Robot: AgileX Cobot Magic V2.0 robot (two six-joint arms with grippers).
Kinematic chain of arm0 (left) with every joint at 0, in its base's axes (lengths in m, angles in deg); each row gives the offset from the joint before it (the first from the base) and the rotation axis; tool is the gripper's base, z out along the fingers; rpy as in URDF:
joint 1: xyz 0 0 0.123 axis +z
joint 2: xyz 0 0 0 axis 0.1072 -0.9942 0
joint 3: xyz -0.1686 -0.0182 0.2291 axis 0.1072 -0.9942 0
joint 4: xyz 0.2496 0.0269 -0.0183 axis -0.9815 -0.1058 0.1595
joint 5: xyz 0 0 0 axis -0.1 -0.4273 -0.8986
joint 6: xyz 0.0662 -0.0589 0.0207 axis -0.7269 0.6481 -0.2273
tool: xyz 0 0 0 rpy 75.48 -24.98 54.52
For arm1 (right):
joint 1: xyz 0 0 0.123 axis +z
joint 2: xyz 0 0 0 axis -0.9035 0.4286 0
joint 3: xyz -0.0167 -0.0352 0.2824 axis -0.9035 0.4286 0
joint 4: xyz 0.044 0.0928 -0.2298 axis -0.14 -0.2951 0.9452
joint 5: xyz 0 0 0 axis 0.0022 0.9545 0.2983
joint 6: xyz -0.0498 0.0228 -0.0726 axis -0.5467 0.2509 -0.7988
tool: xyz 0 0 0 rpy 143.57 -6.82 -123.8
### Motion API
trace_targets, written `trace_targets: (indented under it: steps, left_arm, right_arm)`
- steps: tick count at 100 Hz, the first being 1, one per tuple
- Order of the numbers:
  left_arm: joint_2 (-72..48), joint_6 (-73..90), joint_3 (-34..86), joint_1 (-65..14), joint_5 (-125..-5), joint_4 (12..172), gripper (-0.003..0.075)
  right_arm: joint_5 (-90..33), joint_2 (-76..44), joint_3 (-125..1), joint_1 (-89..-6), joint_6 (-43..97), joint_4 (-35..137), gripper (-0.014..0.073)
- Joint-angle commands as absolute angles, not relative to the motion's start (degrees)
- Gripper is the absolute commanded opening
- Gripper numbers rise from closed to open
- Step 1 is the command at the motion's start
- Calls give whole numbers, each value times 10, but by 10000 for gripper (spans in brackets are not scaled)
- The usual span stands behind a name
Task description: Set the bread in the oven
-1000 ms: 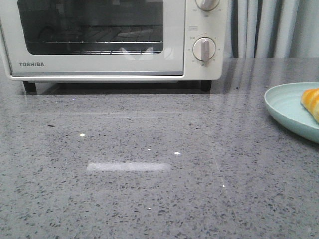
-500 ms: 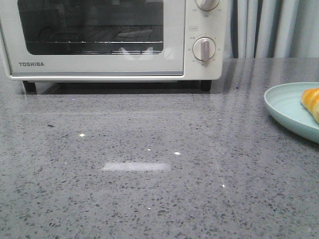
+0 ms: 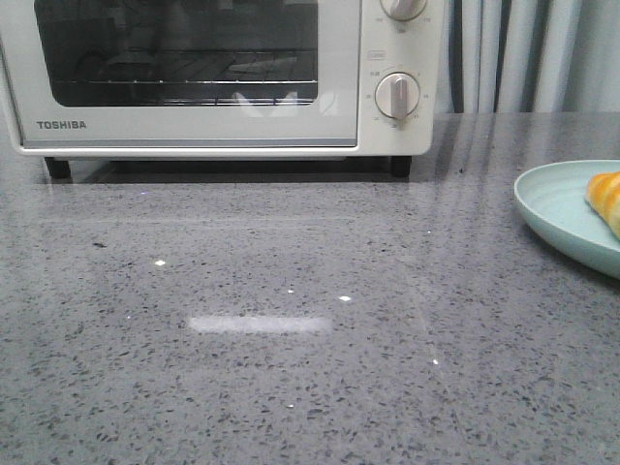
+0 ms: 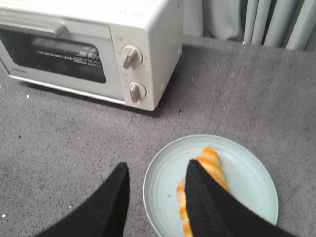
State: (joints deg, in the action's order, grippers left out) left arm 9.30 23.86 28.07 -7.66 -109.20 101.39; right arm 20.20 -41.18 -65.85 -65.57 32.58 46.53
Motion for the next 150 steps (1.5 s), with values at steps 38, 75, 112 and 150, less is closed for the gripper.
trace_targets:
  steps: [38,75,112,150]
  left_arm:
    - [-69,28,296,-80,-968,1295,-20]
    - [-154,-128,296,-80,-898,1410,-20]
    - [-213,-241,296,-163,-866,1448,-20]
    - [-230,-298,296,-200,-768,1450,-20]
  right_arm:
    - [165,-392,-689,-656,314,454,234]
    - [177,-392,-689,-656,314,454,234]
    - [177,-392,-689,-656,314,454,234]
    - [186,-392,-689,-656,314,454,234]
